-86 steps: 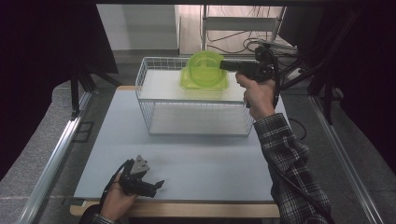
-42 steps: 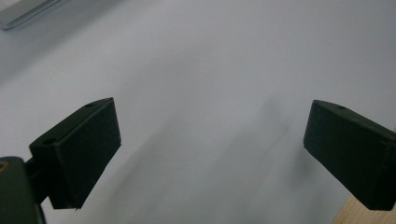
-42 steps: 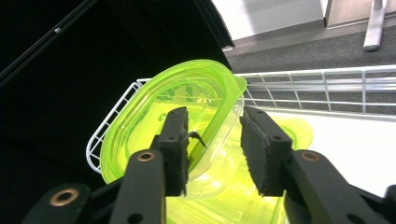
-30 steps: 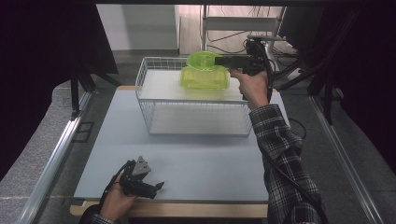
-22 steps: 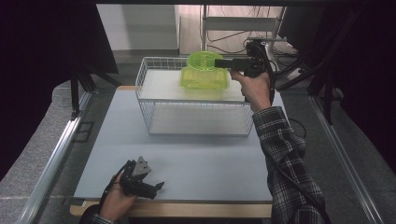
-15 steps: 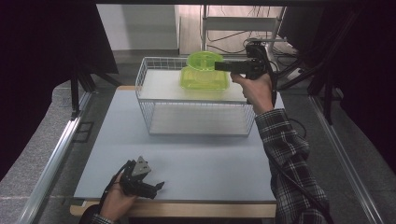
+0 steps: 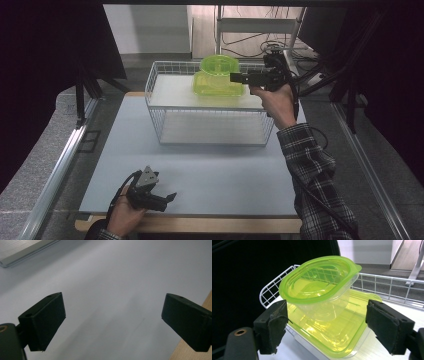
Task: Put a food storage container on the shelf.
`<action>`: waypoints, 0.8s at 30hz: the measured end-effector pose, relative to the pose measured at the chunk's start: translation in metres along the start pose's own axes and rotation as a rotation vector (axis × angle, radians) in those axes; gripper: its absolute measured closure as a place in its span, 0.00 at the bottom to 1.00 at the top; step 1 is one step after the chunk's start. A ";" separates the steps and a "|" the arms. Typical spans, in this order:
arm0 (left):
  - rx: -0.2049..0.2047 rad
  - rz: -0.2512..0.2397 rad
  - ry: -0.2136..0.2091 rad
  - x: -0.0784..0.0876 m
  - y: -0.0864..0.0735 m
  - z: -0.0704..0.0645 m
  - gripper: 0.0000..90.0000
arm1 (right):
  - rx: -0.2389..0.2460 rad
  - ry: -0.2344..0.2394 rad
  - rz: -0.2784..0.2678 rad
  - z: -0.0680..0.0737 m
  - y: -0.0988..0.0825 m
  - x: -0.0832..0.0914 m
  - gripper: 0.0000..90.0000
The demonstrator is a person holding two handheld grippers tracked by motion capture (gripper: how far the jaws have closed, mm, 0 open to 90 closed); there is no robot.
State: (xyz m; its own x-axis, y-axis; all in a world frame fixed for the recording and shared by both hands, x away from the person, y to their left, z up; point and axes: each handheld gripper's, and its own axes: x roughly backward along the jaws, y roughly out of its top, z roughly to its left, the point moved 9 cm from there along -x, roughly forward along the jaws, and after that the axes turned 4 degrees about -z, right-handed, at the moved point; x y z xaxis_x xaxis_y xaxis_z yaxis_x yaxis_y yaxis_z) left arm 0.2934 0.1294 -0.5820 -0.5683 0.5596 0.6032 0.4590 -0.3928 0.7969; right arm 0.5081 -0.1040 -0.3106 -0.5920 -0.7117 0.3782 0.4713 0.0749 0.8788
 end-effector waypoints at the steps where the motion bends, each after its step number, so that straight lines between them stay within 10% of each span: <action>1: 0.002 -0.001 -0.003 0.000 0.000 0.000 0.06 | 0.002 0.001 0.001 0.001 -0.001 0.001 0.20; 24: 0.029 -0.031 -0.043 -0.001 0.002 -0.004 0.01 | 0.146 0.015 0.020 0.007 -0.024 0.013 0.03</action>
State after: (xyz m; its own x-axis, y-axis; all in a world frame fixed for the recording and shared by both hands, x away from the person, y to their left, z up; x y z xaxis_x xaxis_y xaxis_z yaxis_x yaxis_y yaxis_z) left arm 0.2921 0.1255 -0.5807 -0.5528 0.6023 0.5759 0.4615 -0.3541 0.8134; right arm 0.4849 -0.1099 -0.3246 -0.5731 -0.7196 0.3921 0.3821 0.1887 0.9047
